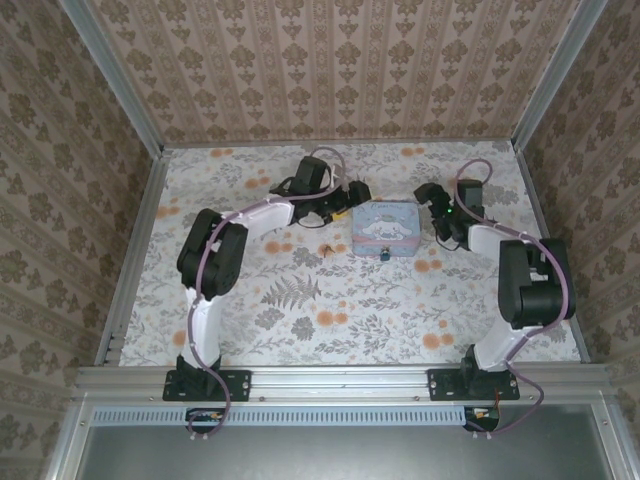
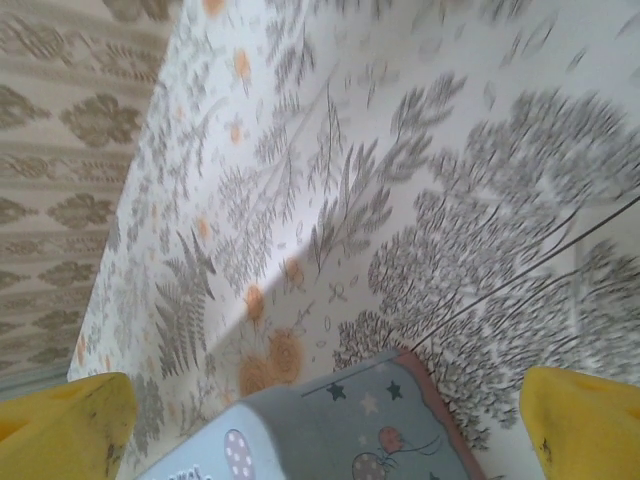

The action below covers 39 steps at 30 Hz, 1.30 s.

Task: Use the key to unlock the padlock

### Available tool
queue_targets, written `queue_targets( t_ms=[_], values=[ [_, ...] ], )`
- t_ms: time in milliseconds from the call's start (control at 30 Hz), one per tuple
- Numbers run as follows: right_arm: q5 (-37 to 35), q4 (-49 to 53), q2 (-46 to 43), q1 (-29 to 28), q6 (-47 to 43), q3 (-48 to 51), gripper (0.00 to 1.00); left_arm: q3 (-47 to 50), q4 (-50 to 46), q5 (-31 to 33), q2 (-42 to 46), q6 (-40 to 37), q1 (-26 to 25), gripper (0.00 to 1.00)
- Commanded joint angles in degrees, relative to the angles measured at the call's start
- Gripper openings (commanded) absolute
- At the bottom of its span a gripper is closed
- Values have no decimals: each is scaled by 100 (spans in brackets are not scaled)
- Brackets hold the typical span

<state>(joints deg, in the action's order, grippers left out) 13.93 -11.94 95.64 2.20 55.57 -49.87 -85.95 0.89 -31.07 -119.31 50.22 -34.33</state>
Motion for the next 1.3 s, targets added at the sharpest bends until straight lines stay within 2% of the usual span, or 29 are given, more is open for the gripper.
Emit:
queue_targets(
  t_ms=[0,133,233,333,400,433,500,633,733,833,1067,1267],
  values=[
    [-365,614,-586,79,-980,-81,100,-13,-8,-31,634,-316,102,100],
    [-1238,1345,-1050,55,-2221,-404,99,-11,-222,58,1034,-650,110,100],
    [-2056,1567,-1444,56,-2664,-464,99,26,-317,126,1252,-817,119,100],
    [-1766,1315,-2122,319,-2559,-176,99,60,-384,155,1418,-960,145,100],
    [-589,357,-2403,787,-2175,302,100,107,-423,186,1514,-1046,177,100],
    [-244,23,-2476,917,-2056,447,100,130,-452,202,1576,-1106,197,100],
    [-280,289,-2540,785,-2243,278,100,202,-567,271,1718,-1231,248,100],
    [-586,764,-2628,-18,-2687,-54,100,494,-781,513,2107,-1468,417,100],
    [-229,855,-2549,-628,-2618,-199,100,851,-859,704,2419,-1519,605,100],
    [-230,1082,-2331,-1458,-2519,-405,99,1195,-1013,858,2695,-1465,858,100],
    [-366,1965,-969,-3140,-2384,-1333,82,2297,-991,972,3314,-1098,1632,100],
    [-731,2702,189,-3870,-2174,-2179,69,2863,-943,910,3586,-869,1957,100]
  ],
)
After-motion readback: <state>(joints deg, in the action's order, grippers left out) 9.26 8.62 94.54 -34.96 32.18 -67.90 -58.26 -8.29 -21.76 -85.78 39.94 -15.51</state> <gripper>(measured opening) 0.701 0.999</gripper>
